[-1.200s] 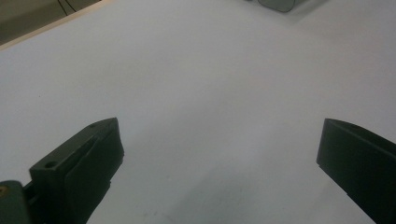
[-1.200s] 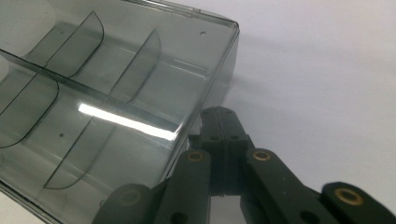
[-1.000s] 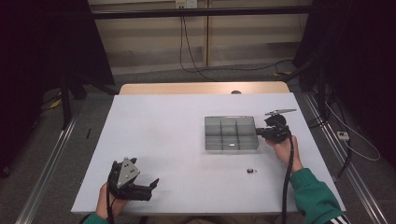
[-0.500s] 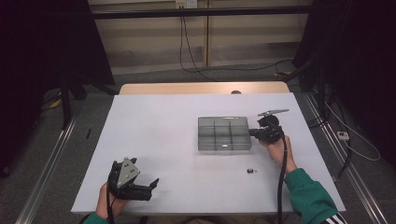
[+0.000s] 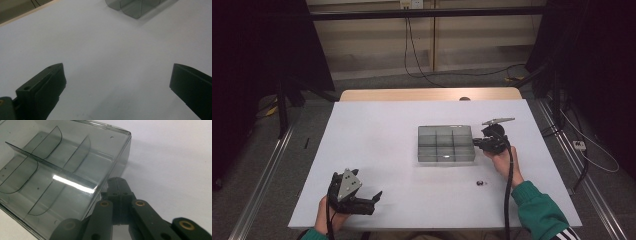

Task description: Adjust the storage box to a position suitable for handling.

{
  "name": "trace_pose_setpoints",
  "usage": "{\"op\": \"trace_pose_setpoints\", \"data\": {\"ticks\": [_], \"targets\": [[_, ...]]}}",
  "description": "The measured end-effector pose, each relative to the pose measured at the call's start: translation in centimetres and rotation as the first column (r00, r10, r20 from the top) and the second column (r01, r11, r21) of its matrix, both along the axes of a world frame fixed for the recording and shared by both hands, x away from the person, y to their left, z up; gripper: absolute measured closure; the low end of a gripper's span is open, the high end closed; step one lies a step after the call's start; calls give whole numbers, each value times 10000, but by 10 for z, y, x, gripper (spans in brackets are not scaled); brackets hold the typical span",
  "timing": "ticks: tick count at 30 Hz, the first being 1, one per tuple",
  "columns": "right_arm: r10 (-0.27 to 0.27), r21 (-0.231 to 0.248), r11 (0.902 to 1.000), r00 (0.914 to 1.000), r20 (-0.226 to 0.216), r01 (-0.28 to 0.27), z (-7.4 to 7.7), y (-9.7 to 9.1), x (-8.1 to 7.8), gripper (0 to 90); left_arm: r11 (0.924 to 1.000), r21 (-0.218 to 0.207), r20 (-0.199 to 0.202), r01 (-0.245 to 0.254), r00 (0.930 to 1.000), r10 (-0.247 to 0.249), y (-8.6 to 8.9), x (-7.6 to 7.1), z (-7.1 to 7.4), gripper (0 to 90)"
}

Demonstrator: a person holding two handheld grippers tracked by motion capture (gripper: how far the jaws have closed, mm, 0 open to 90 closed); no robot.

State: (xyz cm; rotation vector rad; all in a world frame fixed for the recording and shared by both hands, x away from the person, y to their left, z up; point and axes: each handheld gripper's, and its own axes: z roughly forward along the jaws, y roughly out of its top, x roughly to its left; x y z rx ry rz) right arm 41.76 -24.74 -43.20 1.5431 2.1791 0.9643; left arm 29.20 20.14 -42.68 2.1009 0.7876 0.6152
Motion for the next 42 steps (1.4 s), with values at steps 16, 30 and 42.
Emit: {"op": "trace_pose_setpoints", "data": {"ticks": [16,30,42], "targets": [[88,82,9999,9999,102,-89,-1,14,-1,900,10000,-11,-3,13,10000,-13,0,0,0,1],[592,84,9982,9965,588,-598,14,1,-21,813,10000,86,6,40,10000,-40,1,-1,1,1],[1469,291,9885,9881,454,-1483,20,-4,-50,248,10000,51,3,-9,10000,9,2,-1,1,1]]}}
